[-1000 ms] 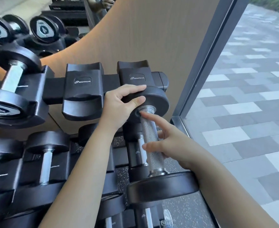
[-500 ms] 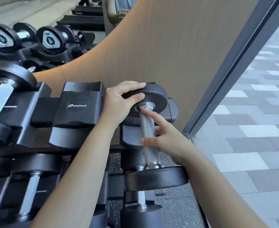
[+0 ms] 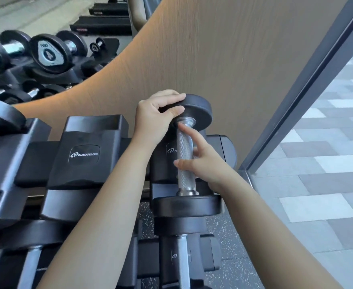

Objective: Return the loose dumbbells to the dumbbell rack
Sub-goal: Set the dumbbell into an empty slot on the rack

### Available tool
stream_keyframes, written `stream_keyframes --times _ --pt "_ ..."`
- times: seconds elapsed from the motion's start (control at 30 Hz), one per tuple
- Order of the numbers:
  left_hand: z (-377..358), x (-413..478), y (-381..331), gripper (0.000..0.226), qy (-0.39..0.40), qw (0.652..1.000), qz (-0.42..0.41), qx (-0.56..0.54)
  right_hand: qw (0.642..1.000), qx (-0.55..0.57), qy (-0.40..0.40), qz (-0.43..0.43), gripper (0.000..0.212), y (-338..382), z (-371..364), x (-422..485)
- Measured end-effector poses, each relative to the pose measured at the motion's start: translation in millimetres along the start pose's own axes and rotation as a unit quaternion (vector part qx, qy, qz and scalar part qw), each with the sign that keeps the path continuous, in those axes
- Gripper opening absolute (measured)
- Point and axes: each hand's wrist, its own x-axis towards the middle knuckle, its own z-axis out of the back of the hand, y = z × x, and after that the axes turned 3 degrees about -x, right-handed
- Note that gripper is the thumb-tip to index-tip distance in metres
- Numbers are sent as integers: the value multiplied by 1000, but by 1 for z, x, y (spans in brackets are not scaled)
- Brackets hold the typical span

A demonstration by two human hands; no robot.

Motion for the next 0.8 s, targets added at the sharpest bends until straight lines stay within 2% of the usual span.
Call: stream_keyframes --times 0.13,0.33,0.5,0.8 --pt "-2 8 10 32 -6 999 -35 14 1000 13 0 26 77 -8 -1 14" --pt "-5 23 36 30 -38 999 10 20 1000 8 22 -17 75 -9 5 41" --pt "-9 25 45 27 -40 999 -9 25 998 48 36 -27 72 -16 8 46" --pt "-4 18 40 35 -16 999 33 14 999 -5 11 -47 72 -8 6 46"
